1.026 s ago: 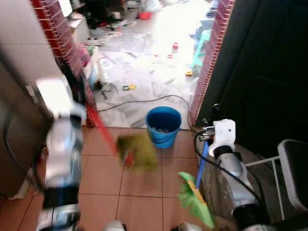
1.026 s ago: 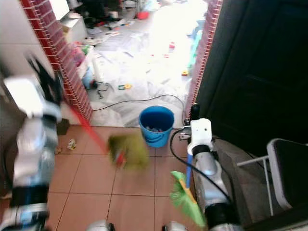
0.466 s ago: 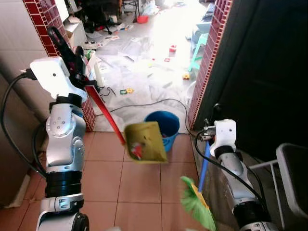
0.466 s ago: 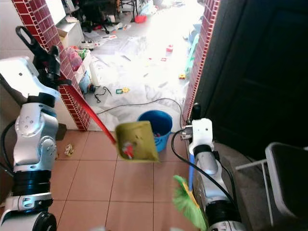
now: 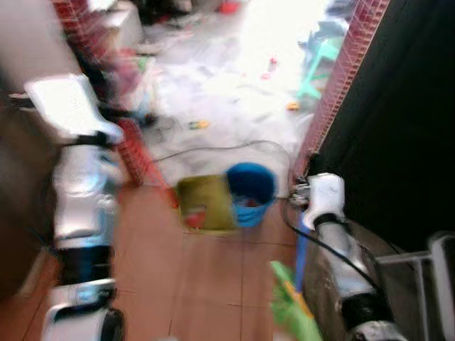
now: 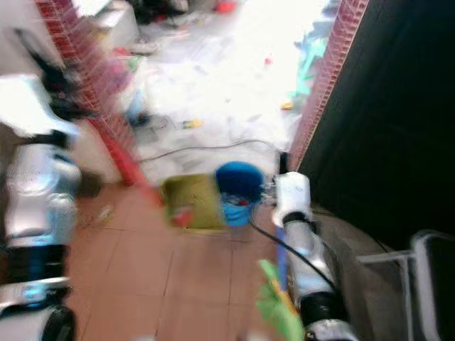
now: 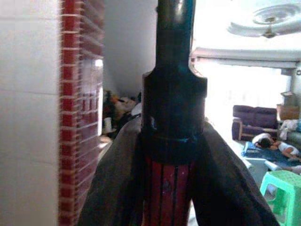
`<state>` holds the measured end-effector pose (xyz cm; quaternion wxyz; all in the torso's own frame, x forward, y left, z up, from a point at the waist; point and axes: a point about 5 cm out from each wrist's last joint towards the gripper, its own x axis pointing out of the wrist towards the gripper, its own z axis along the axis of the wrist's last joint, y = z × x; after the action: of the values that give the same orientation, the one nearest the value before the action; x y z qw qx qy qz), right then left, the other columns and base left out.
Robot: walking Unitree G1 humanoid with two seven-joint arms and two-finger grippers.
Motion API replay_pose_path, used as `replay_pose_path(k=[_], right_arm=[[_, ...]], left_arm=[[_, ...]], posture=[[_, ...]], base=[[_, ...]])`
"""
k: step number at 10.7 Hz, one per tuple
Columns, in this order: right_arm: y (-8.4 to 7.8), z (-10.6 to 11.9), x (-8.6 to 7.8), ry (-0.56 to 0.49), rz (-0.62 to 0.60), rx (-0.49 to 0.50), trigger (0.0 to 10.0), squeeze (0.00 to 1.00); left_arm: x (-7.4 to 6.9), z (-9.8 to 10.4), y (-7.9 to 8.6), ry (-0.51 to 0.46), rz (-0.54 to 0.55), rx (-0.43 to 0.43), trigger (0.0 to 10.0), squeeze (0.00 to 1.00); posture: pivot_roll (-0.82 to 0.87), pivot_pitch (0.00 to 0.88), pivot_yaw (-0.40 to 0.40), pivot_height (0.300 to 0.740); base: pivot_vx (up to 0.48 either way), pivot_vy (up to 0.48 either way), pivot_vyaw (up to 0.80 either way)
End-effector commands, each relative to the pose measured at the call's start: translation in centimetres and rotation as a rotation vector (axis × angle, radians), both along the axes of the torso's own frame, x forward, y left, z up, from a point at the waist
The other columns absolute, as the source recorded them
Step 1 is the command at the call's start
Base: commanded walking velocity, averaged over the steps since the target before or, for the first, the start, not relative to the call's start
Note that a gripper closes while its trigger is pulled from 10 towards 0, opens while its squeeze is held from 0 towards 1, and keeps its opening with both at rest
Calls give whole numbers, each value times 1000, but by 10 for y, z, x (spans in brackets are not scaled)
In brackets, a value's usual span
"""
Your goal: Sweep floor
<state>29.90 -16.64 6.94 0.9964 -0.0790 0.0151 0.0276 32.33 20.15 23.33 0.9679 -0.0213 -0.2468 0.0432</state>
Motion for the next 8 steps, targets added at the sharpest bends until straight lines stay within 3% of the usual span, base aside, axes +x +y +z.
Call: replay_pose_path(k=[1, 8], right_arm=[[-16, 0, -2, -4, -48, -15, 10000, 0], [-18, -1, -3, 2, -50, -23, 10000, 0]], left_arm=[[-1, 19, -17, -96, -62, -21, 10000, 0], [0, 22, -14, -106, -34, -9, 10000, 0]], posture=[[-62, 0, 7, 740], [-67, 0, 7, 740]], base=[[446, 0, 0], [433, 0, 0]])
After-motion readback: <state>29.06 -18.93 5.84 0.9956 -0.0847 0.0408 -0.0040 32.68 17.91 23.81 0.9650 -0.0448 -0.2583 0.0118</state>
